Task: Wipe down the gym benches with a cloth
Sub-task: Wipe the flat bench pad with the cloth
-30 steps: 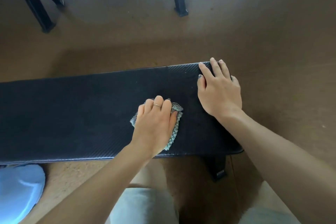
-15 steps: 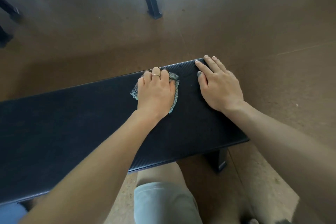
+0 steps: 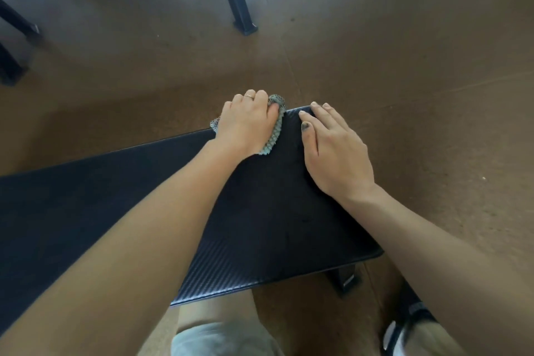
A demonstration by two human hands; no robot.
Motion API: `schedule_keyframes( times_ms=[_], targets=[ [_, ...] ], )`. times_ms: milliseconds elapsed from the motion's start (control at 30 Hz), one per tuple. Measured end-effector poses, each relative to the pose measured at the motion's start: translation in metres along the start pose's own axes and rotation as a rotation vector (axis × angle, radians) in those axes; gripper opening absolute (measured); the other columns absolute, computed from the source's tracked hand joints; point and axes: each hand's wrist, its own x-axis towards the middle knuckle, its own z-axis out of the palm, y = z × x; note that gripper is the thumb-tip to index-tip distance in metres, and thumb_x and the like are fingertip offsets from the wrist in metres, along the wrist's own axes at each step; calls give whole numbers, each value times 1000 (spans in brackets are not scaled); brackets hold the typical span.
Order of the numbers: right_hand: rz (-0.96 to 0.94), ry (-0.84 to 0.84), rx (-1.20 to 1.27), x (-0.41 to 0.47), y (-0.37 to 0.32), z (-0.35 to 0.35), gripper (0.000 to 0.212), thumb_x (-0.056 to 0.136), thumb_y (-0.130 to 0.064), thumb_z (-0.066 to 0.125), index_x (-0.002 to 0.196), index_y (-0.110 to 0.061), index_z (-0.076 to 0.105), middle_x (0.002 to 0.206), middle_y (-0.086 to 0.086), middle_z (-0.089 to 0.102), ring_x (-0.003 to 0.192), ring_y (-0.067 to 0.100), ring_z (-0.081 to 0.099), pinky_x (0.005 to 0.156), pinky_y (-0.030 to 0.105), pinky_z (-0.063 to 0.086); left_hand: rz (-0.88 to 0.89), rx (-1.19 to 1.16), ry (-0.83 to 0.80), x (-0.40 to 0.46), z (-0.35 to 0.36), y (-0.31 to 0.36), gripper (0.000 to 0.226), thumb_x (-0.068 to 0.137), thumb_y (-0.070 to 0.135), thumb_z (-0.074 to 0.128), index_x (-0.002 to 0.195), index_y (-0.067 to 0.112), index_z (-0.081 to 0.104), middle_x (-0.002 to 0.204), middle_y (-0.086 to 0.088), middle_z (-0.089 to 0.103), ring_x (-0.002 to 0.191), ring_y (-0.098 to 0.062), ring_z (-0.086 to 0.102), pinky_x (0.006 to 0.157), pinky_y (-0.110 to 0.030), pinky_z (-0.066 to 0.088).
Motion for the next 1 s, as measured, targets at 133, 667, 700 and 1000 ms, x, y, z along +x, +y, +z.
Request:
schedule_keyframes(
  times_ms=[133,667,700,1000],
  targets=[
    [-20,7,-27,-2,2,2,56,107,-40,21,148,-21,54,160,0,44,153,15,30,118,42,38,-5,-73,15,-3,0,-14,29,110,39,32,95,15,40,104,-10,56,102,-38,55,80,-43,35],
    [191,12,447,1,-3,-22,48,112,-33,28,152,-18,48,156,-3,49,149,11,36,120,25,25,35,-45,91,-4,6,26,20,110,27,30,108,14,45,116,-11,61,110,-39,56,84,-45,34],
    [291,0,542,6,0,-26,48,112,-34,28,153,-19,47,157,-3,48,148,12,36,118,23,24,50,-48,86,0,8,37,22,110,27,29,110,13,46,116,-10,61,110,-38,56,84,-44,33],
    [587,-411,799,16,32,-31,50,110,-40,30,159,-32,36,156,-8,44,143,15,41,118,34,32,163,-195,75,-39,2,5,35,110,34,38,138,15,51,141,-4,58,131,-28,49,109,-39,36]
  ],
)
